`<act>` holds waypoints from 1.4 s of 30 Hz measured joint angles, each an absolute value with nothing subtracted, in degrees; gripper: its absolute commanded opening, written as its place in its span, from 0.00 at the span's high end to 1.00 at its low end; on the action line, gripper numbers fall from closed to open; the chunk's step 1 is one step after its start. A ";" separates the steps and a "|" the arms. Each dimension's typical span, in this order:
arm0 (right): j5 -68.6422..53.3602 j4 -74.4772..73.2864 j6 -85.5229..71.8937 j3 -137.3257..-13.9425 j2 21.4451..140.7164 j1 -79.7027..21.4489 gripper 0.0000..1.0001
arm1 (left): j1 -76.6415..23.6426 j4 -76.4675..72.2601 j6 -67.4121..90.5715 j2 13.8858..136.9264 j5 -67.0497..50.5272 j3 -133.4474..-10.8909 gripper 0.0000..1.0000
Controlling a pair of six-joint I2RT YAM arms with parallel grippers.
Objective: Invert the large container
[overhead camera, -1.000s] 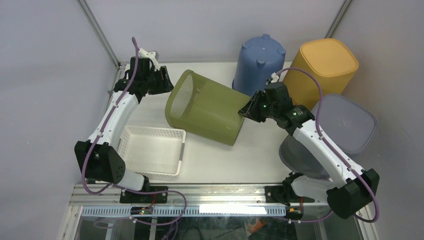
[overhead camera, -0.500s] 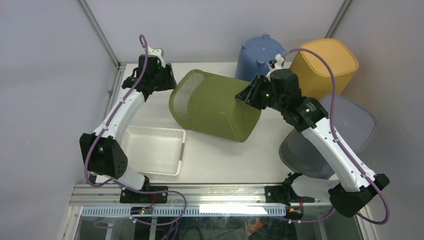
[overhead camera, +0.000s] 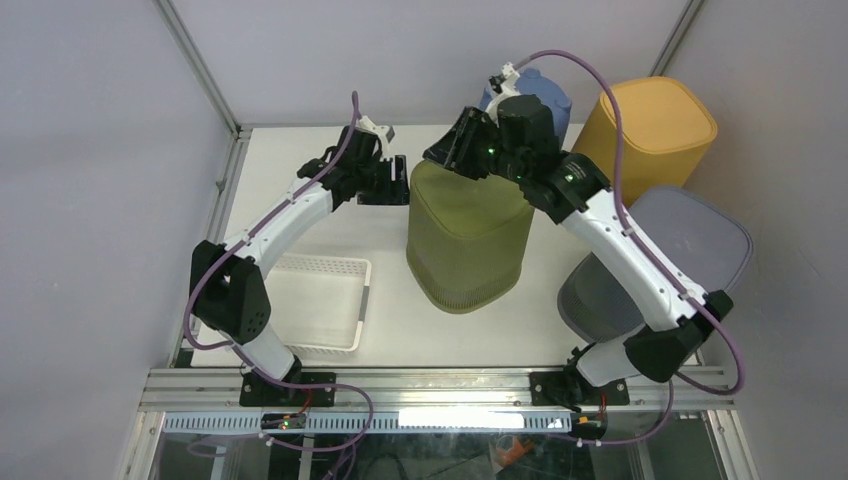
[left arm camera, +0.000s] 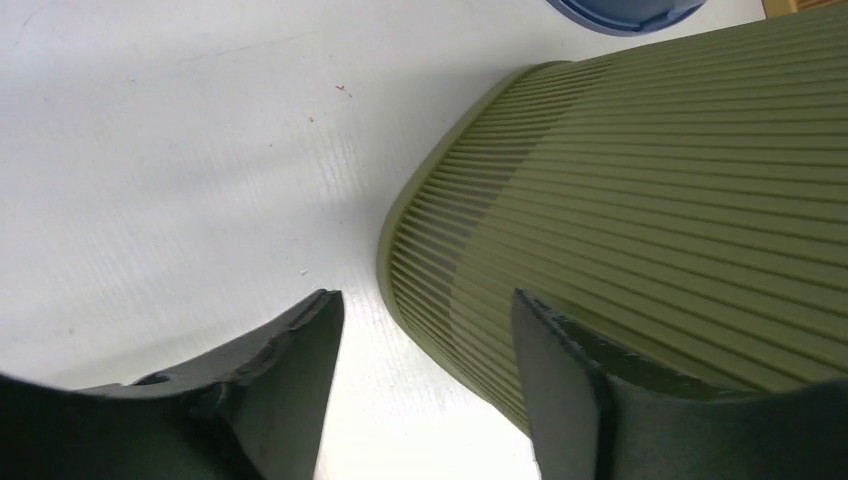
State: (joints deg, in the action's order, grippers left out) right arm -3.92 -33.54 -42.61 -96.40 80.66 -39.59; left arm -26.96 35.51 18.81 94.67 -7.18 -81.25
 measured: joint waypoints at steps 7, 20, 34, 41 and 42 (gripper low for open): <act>-3.14 -40.93 -38.00 -100.07 85.73 -39.59 0.48 | -26.92 38.96 18.37 94.41 -3.20 -83.48 0.18; 9.43 -47.48 -30.22 -93.82 61.87 -39.59 0.07 | -41.67 53.25 25.78 65.71 21.69 -70.61 0.11; 13.45 -50.50 -28.93 -91.29 63.24 -39.59 0.05 | -43.57 52.23 41.45 68.27 20.64 -51.70 0.42; 12.86 -50.46 -28.99 -91.24 63.29 -39.59 0.05 | -43.59 45.30 42.48 73.41 17.37 -49.30 0.85; 12.84 -50.46 -28.99 -91.24 63.29 -39.59 0.05 | -43.59 44.73 42.28 74.35 17.34 -49.34 0.94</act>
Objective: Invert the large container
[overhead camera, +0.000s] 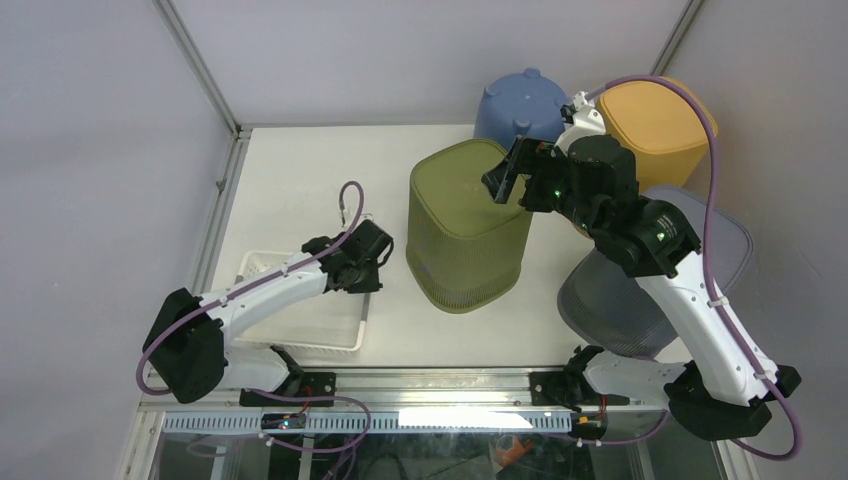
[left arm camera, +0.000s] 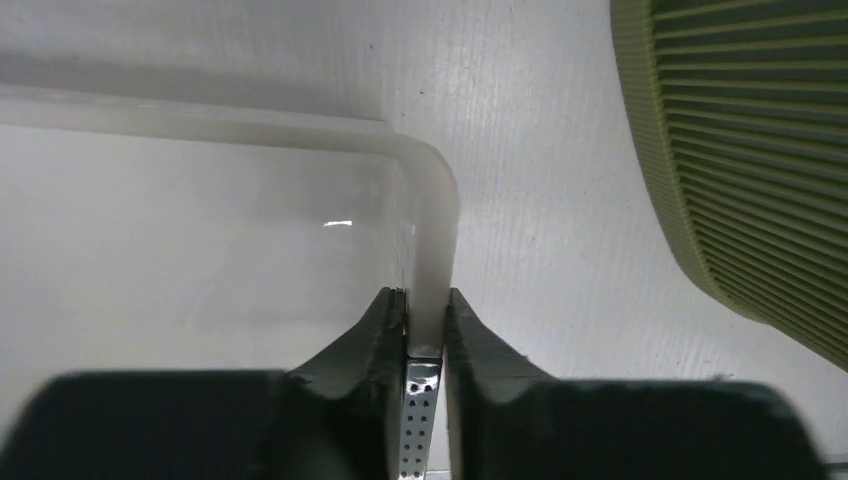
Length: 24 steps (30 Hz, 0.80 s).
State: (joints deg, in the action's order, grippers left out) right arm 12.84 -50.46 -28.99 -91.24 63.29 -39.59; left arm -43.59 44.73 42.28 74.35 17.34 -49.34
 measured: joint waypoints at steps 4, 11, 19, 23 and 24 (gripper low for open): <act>12.88 -50.48 -28.97 -91.24 63.26 -39.59 0.05 | -43.51 45.47 40.62 75.66 17.87 -52.23 1.00; 13.06 -50.48 -29.02 -91.24 62.72 -39.59 0.05 | -32.77 46.19 32.64 76.47 11.70 -71.77 1.00; 13.06 -51.31 -29.47 -91.29 62.17 -39.59 0.04 | -10.24 27.33 32.93 79.20 -13.50 -85.54 1.00; 13.54 -52.53 -29.65 -91.29 61.12 -39.59 0.05 | -3.70 8.27 44.77 80.27 -27.64 -80.51 1.00; 13.78 -52.82 -29.65 -91.29 60.62 -39.59 0.04 | -2.42 0.91 49.36 80.44 -30.50 -77.58 1.00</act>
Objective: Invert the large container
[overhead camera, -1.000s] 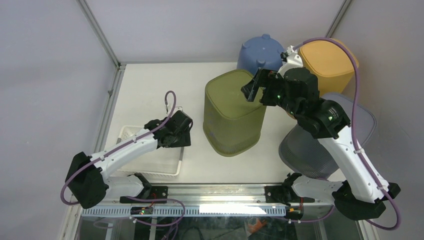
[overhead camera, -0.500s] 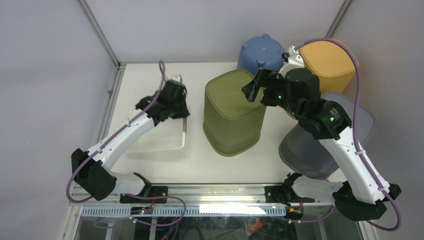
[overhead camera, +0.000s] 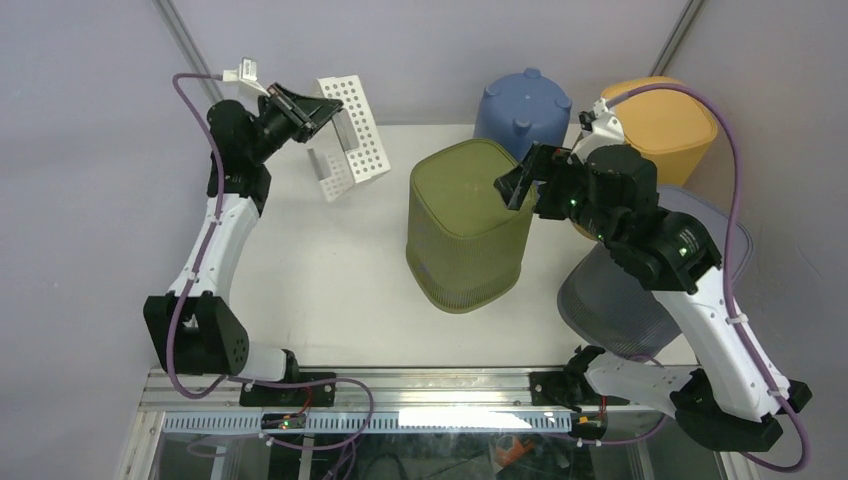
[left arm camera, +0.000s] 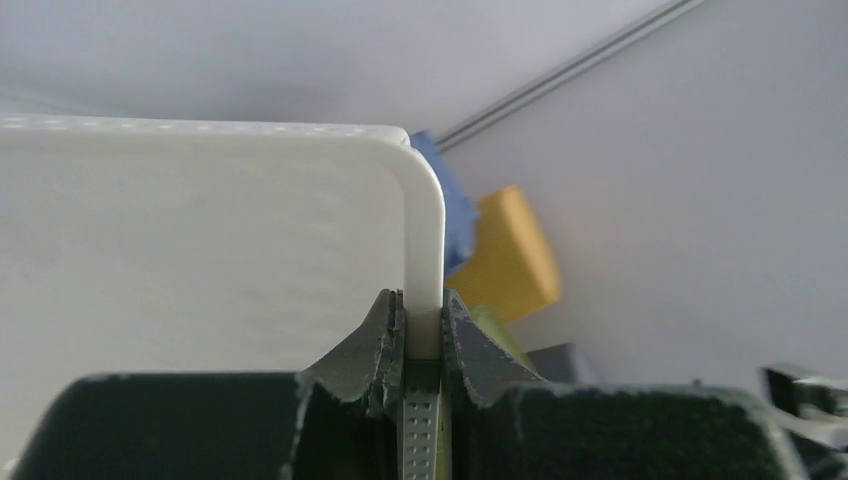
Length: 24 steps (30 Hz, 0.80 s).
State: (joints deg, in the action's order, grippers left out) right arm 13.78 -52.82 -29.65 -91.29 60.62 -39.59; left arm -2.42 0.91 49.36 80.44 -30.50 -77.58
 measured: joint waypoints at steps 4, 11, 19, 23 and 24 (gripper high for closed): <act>14.81 -54.04 -29.63 -91.29 58.48 -39.59 0.04 | 1.69 -29.17 69.76 83.83 -38.39 -67.33 1.00; 14.96 -54.33 -29.76 -90.91 57.87 -39.59 0.04 | 4.45 -67.57 95.22 94.11 -40.88 -55.02 1.00; 14.55 -54.37 -30.15 -90.04 58.30 -39.59 0.04 | 6.22 -74.35 105.41 97.73 -40.80 -49.34 1.00; 14.33 -54.30 -30.46 -89.60 58.30 -39.59 0.04 | 7.18 -75.11 106.96 98.30 -40.95 -49.12 1.00; 14.22 -54.30 -30.52 -89.34 58.30 -39.59 0.04 | 7.42 -75.16 107.42 98.94 -41.19 -49.34 1.00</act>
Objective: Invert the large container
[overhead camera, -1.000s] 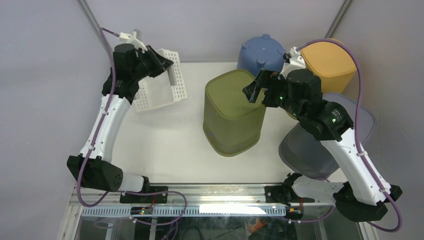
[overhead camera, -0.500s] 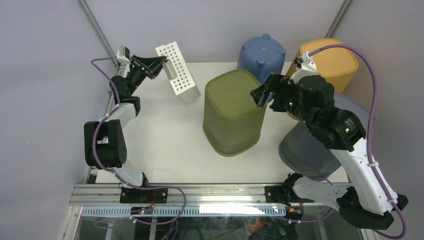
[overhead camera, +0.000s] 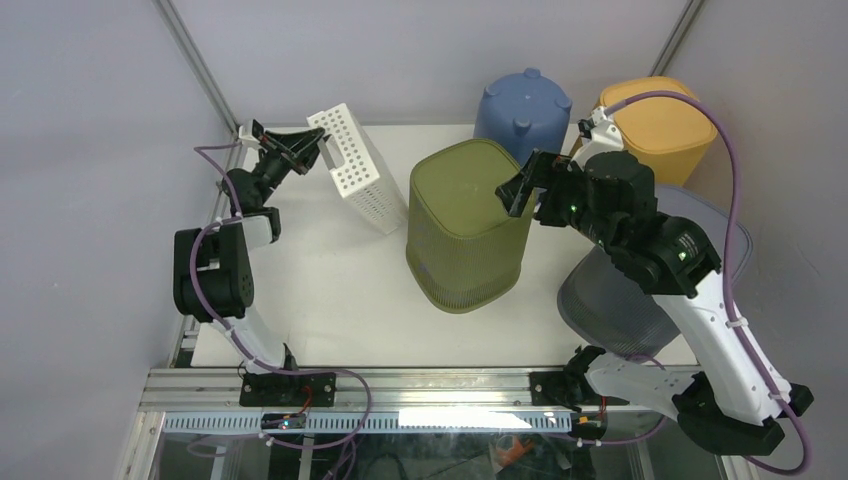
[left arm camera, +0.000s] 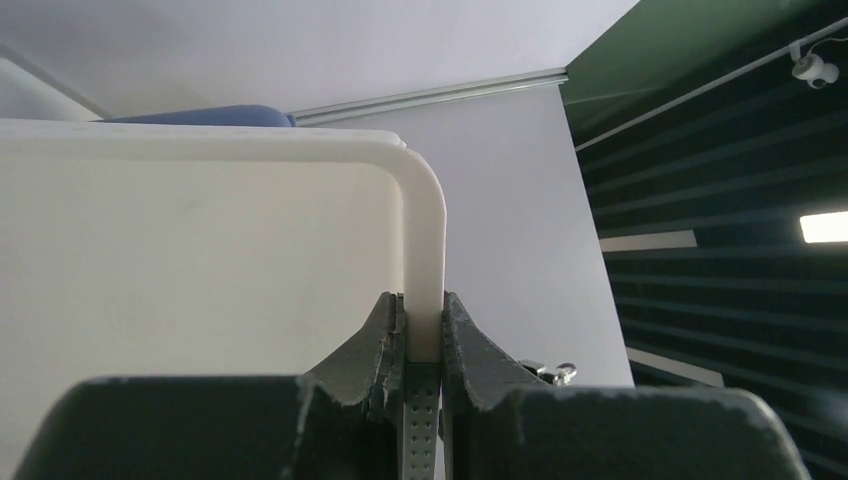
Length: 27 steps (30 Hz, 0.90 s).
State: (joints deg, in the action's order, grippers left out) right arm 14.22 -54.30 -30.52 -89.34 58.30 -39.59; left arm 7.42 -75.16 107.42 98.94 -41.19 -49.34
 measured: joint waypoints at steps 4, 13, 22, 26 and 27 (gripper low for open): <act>13.74 -54.33 -30.59 -88.99 58.74 -39.59 0.04 | 8.75 -75.55 110.63 104.47 -42.50 -53.49 1.00; 13.67 -54.68 -31.03 -88.77 58.13 -39.59 0.04 | 13.67 -76.05 116.97 111.59 -46.85 -58.48 1.00; 13.47 -55.77 -30.94 -88.68 58.08 -39.59 0.02 | 26.06 -76.58 116.60 107.42 -55.07 -44.88 0.35; 12.69 -56.25 -30.41 -88.73 59.77 -39.59 0.01 | 28.27 -76.95 114.87 104.14 -59.07 -37.74 0.02; 12.60 -56.82 -30.24 -88.82 60.34 -39.59 0.01 | 28.80 -77.01 114.59 103.15 -59.99 -35.94 0.01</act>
State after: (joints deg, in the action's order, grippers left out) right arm 12.60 -56.82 -30.24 -88.82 60.34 -39.59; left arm 28.80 -77.01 114.59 103.15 -59.99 -35.94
